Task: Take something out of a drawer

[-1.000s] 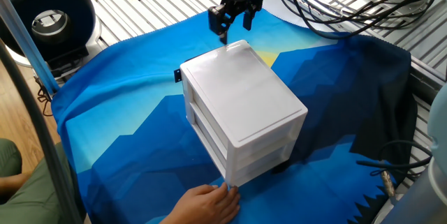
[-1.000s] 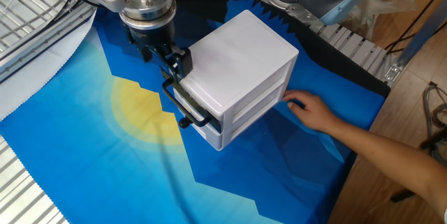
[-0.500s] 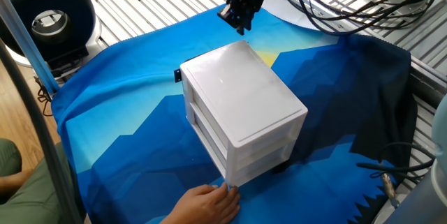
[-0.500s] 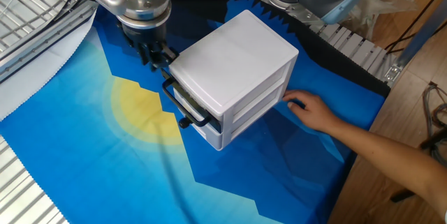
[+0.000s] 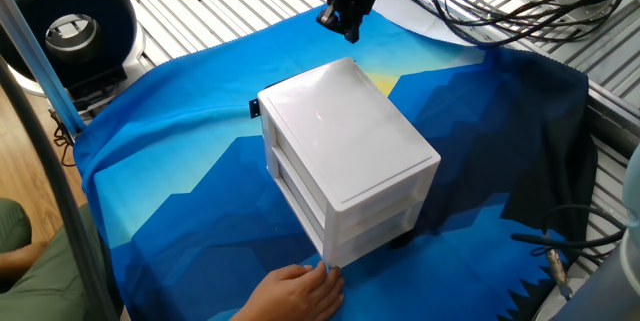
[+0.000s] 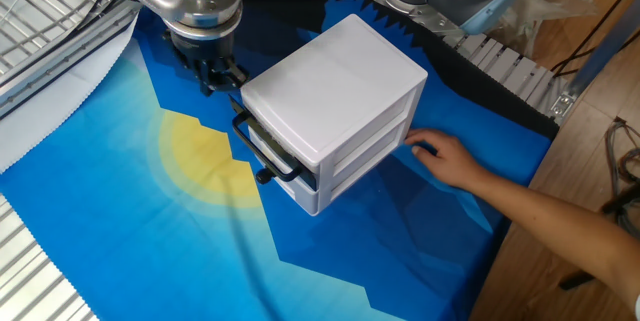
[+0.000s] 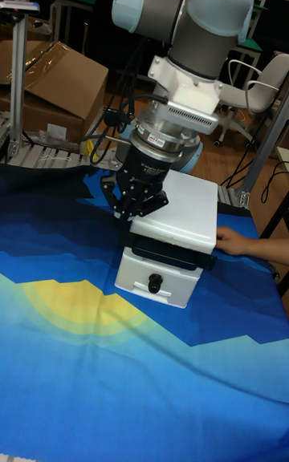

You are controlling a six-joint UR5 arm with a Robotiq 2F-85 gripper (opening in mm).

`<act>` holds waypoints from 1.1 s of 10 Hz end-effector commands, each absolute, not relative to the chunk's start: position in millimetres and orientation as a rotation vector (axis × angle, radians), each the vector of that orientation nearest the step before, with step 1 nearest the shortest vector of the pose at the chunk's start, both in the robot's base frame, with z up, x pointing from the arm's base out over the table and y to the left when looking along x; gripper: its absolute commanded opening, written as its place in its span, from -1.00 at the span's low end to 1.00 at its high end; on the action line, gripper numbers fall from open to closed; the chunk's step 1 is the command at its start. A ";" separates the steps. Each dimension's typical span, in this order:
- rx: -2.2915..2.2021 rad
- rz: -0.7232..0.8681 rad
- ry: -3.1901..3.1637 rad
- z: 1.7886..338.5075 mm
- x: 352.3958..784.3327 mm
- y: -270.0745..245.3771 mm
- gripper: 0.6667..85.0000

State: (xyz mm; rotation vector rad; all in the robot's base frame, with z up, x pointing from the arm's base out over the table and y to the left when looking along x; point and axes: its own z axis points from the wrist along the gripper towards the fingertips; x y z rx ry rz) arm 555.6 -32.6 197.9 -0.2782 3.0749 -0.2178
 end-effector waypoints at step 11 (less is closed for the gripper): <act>-1.381 0.132 2.812 176.2 535.8 33.4 -0.98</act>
